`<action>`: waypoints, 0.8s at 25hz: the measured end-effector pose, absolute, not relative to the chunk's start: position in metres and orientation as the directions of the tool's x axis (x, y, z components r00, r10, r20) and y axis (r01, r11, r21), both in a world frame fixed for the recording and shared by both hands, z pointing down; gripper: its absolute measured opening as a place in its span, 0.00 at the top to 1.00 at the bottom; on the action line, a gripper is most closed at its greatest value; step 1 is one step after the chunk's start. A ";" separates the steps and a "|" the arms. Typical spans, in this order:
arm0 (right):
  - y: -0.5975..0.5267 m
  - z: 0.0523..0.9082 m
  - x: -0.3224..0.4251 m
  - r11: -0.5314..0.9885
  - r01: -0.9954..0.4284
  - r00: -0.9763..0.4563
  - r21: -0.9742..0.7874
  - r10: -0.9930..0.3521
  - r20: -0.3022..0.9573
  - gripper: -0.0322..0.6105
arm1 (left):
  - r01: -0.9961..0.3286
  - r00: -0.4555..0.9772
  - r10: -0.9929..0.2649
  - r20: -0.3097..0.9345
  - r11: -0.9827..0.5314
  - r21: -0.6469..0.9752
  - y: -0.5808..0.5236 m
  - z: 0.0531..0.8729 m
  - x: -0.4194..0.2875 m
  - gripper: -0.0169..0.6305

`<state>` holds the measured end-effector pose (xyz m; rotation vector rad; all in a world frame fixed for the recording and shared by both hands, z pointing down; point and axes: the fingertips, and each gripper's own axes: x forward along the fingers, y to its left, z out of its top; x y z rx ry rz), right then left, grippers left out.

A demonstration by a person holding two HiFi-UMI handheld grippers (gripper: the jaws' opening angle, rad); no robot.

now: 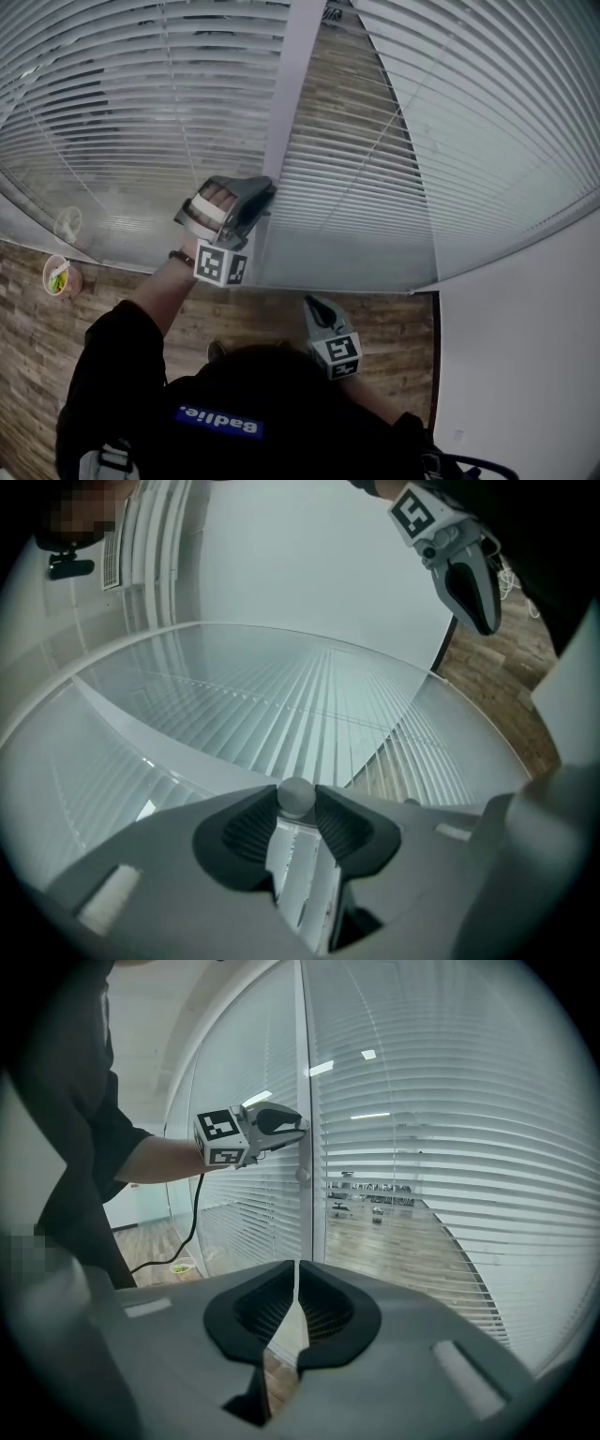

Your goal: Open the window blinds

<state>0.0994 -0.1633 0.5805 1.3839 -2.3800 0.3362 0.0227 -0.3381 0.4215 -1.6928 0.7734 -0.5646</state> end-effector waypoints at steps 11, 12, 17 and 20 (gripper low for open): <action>-0.163 0.581 0.105 0.488 -0.873 -0.442 -0.009 -0.782 0.439 0.94 | -0.417 0.592 -0.800 -0.097 -0.200 -0.887 -0.340 0.418 0.022 0.79; -0.163 0.581 0.105 0.489 -0.872 -0.443 -0.010 -0.782 0.438 0.94 | -0.432 0.584 -0.805 -0.101 -0.204 -0.878 -0.341 0.418 0.022 0.79; -0.161 0.582 0.108 0.493 -0.870 -0.445 -0.007 -0.779 0.442 0.95 | -0.513 0.554 -0.824 -0.119 -0.225 -0.828 -0.341 0.417 0.021 0.79; -0.160 0.582 0.110 0.489 -0.872 -0.442 -0.008 -0.782 0.440 0.95 | -0.571 0.533 -0.836 -0.129 -0.243 -0.784 -0.342 0.415 0.021 0.79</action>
